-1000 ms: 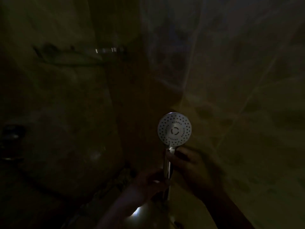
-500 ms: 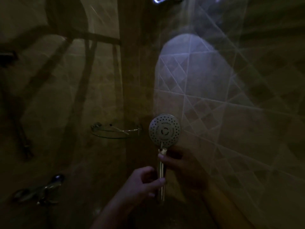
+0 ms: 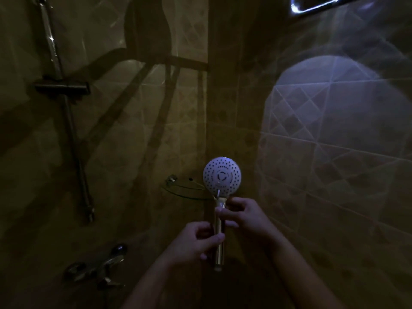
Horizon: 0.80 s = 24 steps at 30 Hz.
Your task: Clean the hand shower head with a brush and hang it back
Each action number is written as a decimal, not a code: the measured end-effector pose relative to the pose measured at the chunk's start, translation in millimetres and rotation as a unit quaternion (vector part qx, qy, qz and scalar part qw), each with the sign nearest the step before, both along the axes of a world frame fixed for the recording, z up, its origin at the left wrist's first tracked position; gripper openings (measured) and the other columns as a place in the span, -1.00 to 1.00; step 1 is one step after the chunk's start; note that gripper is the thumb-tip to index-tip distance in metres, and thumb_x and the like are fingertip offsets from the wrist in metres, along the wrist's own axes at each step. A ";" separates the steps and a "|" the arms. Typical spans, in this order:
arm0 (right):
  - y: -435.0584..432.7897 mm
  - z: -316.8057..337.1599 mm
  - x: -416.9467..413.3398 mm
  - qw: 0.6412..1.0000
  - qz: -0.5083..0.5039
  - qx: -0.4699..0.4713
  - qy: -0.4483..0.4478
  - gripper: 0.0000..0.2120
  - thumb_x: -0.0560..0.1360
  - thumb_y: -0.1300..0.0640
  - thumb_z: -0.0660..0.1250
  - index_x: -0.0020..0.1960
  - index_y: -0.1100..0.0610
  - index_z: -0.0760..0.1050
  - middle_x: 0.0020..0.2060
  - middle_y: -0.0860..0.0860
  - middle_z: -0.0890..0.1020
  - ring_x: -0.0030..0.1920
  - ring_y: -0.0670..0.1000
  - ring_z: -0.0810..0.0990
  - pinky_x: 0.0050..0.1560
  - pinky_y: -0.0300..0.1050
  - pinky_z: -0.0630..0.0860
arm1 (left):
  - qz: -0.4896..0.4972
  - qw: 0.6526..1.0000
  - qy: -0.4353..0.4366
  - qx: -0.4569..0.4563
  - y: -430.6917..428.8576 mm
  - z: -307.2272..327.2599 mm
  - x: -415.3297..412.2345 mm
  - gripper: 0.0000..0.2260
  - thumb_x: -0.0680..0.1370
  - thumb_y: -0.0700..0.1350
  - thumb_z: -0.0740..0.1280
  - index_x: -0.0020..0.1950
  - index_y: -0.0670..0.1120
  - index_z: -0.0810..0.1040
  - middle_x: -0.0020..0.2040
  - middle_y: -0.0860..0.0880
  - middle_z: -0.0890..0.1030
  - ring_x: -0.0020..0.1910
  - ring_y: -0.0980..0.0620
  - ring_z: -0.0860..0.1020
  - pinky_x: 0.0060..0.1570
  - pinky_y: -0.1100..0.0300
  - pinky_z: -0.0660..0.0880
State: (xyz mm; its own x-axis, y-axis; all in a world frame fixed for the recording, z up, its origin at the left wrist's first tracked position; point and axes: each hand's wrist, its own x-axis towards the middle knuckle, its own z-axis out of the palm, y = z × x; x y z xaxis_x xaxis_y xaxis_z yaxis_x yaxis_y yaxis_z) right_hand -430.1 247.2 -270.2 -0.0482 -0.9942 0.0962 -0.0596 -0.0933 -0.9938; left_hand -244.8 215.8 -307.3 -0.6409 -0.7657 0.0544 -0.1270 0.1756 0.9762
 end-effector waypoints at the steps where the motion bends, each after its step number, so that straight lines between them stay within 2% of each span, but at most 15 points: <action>1: -11.0 -2.6 3.7 1.000 -0.002 0.005 -0.001 -0.85 0.50 0.24 0.45 0.06 0.22 0.63 -0.04 0.09 0.72 0.04 0.02 0.71 0.12 0.01 0.62 | -0.001 1.000 0.002 0.011 -10.0 -0.3 3.1 -0.81 0.57 -0.13 0.40 0.11 -0.21 0.60 -0.23 0.08 0.68 -0.33 0.24 0.62 -0.46 0.38 0.46; 3: -37.1 -6.0 12.8 1.000 -0.007 0.017 0.008 -0.85 0.52 0.26 0.42 0.08 0.26 0.61 -0.04 0.11 0.71 0.01 0.01 0.71 0.07 -0.06 0.63 | -0.011 0.999 0.019 0.037 -34.5 -1.4 11.7 -0.89 0.57 -0.17 0.40 0.04 -0.18 0.60 -0.29 0.08 0.67 -0.37 0.22 0.62 -0.47 0.37 0.48; 6: -76.5 -4.8 16.2 0.998 0.023 0.047 0.035 -0.80 0.55 0.26 0.38 0.15 0.26 0.61 0.07 0.12 0.70 0.08 0.02 0.70 0.08 -0.09 0.61 | -0.019 0.997 0.041 0.060 -70.7 -5.6 22.3 -0.88 0.54 -0.13 0.44 0.02 -0.15 0.61 -0.21 0.02 0.69 -0.23 0.04 0.67 -0.37 0.15 0.62; 9: -120.2 -3.5 11.7 0.988 0.093 0.088 0.086 -0.74 0.58 0.40 0.24 0.23 0.28 0.56 0.06 0.14 0.68 0.06 0.02 0.68 0.09 -0.11 0.62 | -0.006 0.997 0.046 0.060 -105.7 -15.6 33.8 -0.89 0.54 -0.13 0.44 -0.01 -0.15 0.61 -0.19 0.00 0.71 -0.25 0.04 0.66 -0.32 0.12 0.62; 11: -144.6 1.0 11.0 0.978 0.077 0.090 0.169 -0.65 0.55 0.50 0.18 0.19 0.20 0.56 0.04 0.13 0.68 0.03 0.02 0.68 0.07 -0.10 0.63 | 0.007 0.996 0.049 0.070 -123.4 -20.8 40.9 -0.92 0.53 -0.15 0.44 -0.07 -0.15 0.60 -0.20 -0.01 0.71 -0.28 0.07 0.67 -0.33 0.11 0.63; 12: -159.2 1.5 9.6 0.967 0.027 0.069 0.243 -0.64 0.52 0.51 0.22 0.15 0.17 0.58 0.03 0.12 0.69 0.03 0.04 0.68 0.06 -0.06 0.64 | 0.013 0.996 0.050 0.076 -132.4 -22.4 44.7 -0.91 0.53 -0.15 0.45 -0.09 -0.15 0.60 -0.20 -0.02 0.71 -0.30 0.07 0.67 -0.36 0.10 0.64; 14: -185.7 2.4 4.8 0.916 -0.081 0.004 0.392 -0.73 0.46 0.45 0.32 0.09 0.24 0.63 0.01 0.20 0.71 0.03 0.14 0.69 0.06 0.07 0.64 | 0.025 0.995 0.051 0.086 -149.4 -27.2 51.3 -0.93 0.54 -0.18 0.43 -0.10 -0.17 0.59 -0.20 -0.04 0.70 -0.34 0.11 0.67 -0.45 0.16 0.58; 15: -197.1 3.4 4.5 0.889 -0.123 -0.010 0.441 -0.79 0.47 0.41 0.35 0.07 0.30 0.64 -0.01 0.22 0.71 0.01 0.16 0.68 0.05 0.04 0.62 | 0.030 0.994 0.053 0.091 -156.9 -28.8 54.2 -0.94 0.54 -0.19 0.41 -0.09 -0.17 0.59 -0.20 -0.05 0.69 -0.35 0.12 0.66 -0.47 0.19 0.56; 16: -206.8 4.2 2.7 0.870 -0.157 -0.003 0.467 -0.83 0.49 0.35 0.37 0.06 0.32 0.64 -0.02 0.22 0.70 0.01 0.15 0.68 -0.02 -0.07 0.60 | 0.035 0.994 0.053 0.093 -162.8 -30.3 56.3 -0.95 0.54 -0.20 0.41 -0.09 -0.16 0.59 -0.20 -0.05 0.69 -0.35 0.13 0.66 -0.47 0.20 0.55; 18: -229.8 -2.3 -1.3 0.848 -0.174 0.024 0.499 -0.84 0.53 0.26 0.38 0.06 0.31 0.64 -0.03 0.20 0.70 0.01 0.13 0.67 -0.17 -0.24 0.48 | 0.039 0.994 0.052 0.090 -176.5 -35.9 58.7 -0.95 0.54 -0.18 0.42 -0.08 -0.16 0.61 -0.23 -0.01 0.70 -0.36 0.14 0.65 -0.47 0.21 0.54; 20: -255.5 -23.2 -22.1 0.838 -0.172 0.054 0.515 -0.82 0.56 0.19 0.38 0.08 0.28 0.64 -0.04 0.14 0.66 0.03 0.10 0.64 -0.04 -0.18 0.46 | 0.036 0.993 0.058 0.100 -187.2 -39.3 60.4 -0.94 0.54 -0.19 0.41 -0.08 -0.19 0.61 -0.28 0.02 0.68 -0.39 0.15 0.64 -0.48 0.22 0.53; 22: -290.3 -53.4 -54.8 0.813 -0.205 0.082 0.539 -0.76 0.54 -0.04 0.42 0.10 0.08 0.66 -0.05 -0.04 0.64 0.06 0.02 0.66 0.14 -0.03 0.57 | 0.035 0.991 0.062 0.112 -196.5 -43.0 59.9 -0.91 0.54 -0.19 0.44 -0.06 -0.21 0.60 -0.25 -0.02 0.66 -0.41 0.15 0.63 -0.50 0.22 0.53; 23: -302.3 -61.5 -61.0 0.803 -0.219 0.095 0.546 -0.70 0.51 -0.13 0.43 0.15 0.00 0.64 0.04 -0.05 0.67 0.11 0.00 0.66 0.19 0.01 0.57 | 0.037 0.990 0.065 0.118 -199.6 -44.2 59.9 -0.88 0.52 -0.17 0.46 -0.06 -0.21 0.60 -0.21 -0.05 0.65 -0.41 0.14 0.63 -0.49 0.22 0.54; 24: -310.1 -62.1 -60.5 0.798 -0.194 0.101 0.562 -0.63 0.52 -0.11 0.43 0.25 0.05 0.60 0.16 0.02 0.65 0.20 0.05 0.62 0.28 0.02 0.51 | 0.037 0.990 0.067 0.121 -202.7 -46.3 59.6 -0.86 0.51 -0.17 0.47 -0.05 -0.22 0.60 -0.19 -0.07 0.64 -0.40 0.13 0.63 -0.49 0.22 0.54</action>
State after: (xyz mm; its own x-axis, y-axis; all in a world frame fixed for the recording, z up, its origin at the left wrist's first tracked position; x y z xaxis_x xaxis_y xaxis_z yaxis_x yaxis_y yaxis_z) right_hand -490.6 -63.0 -332.4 -0.3518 -0.9264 0.1342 -0.9089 0.3038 -0.2856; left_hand -185.2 13.1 -353.6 -0.5820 -0.8112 -0.0562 0.0029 -0.0712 0.9975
